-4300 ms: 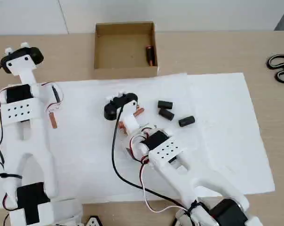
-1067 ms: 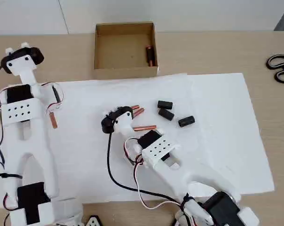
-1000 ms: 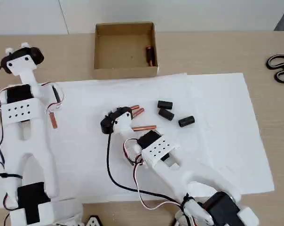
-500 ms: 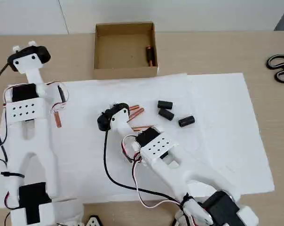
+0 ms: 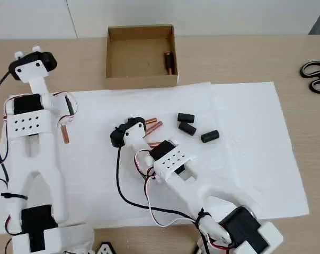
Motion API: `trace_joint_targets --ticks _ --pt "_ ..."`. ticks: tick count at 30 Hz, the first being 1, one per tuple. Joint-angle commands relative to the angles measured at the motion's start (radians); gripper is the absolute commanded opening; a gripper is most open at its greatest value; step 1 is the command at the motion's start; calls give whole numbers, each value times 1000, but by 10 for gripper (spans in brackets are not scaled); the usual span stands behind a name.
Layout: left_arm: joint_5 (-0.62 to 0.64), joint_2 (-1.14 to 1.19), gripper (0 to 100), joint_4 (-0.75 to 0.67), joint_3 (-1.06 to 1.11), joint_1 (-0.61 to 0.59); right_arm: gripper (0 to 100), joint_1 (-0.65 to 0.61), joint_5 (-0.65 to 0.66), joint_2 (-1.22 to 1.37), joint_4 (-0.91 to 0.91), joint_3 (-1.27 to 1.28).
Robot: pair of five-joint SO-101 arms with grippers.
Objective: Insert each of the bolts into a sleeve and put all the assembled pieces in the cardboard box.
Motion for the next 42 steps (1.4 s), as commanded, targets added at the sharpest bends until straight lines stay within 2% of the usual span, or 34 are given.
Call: trace_joint_targets --ticks 1,9,13,19,25,32,35,42 --pt "-3 -64 6 -11 -13 6 133 -2 11 5 -1 -40" --pt "-5 -64 6 -11 -13 6 6 4 12 5 5 -40" --pt "-28 -63 6 -11 -13 17 4 50 12 -8 13 -48" --pt "-37 -63 6 -15 -13 77 4 124 55 -245 185 -120" --pt "-37 -63 6 -17 -15 150 5 277 98 -498 260 -115" --pt "-64 -63 6 -17 -15 215 6 432 295 -700 410 -95" --pt "-64 -63 6 -17 -15 215 5 478 301 -773 456 -94" --pt "-64 -63 6 -15 -15 218 3 602 256 -791 417 -87"
